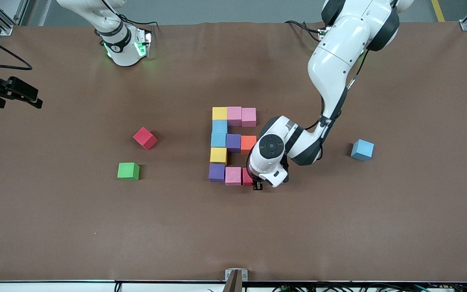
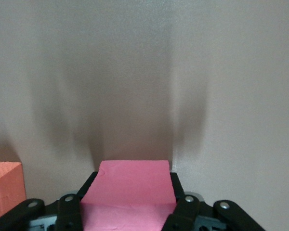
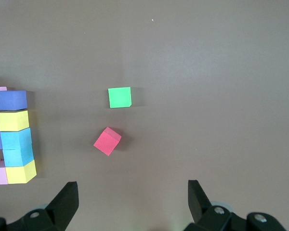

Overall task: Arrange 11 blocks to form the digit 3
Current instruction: 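Lower the red cube beside the light pink cube with the left gripper, then open the left gripper and lift it away from the red cube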

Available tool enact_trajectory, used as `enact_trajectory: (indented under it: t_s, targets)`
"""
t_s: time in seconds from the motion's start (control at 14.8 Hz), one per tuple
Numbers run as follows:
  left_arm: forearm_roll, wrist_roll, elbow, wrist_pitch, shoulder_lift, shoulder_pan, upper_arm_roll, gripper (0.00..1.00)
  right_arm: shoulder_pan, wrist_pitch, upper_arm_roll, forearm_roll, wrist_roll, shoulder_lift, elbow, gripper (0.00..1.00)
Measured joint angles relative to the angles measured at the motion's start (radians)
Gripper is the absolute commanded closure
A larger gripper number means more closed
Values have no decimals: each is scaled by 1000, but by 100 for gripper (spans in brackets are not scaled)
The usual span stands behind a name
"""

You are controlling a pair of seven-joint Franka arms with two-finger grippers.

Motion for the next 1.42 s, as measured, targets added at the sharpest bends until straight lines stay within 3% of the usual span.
enact_trajectory:
  t_s: [0.61,0.67,0.81,0.88,1.01,1.42]
  targets:
    - [0,-2,0,32,5,-15,0,95,0,0,3,0,0,0,0,0]
    - [0,-2,0,33,5,-15,0,90,0,0,3,0,0,0,0,0]
    - [0,-2,0,33,6,-15,0,63,0,0,3,0,0,0,0,0]
    - [0,-2,0,33,6,-15,0,47,0,0,3,0,0,0,0,0]
    - [0,-2,0,33,6,-15,1,1,0,0,3,0,0,0,0,0]
    - [11,137,15,-2,-5,-14,4,0,0,0,3,0,0,0,0,0]
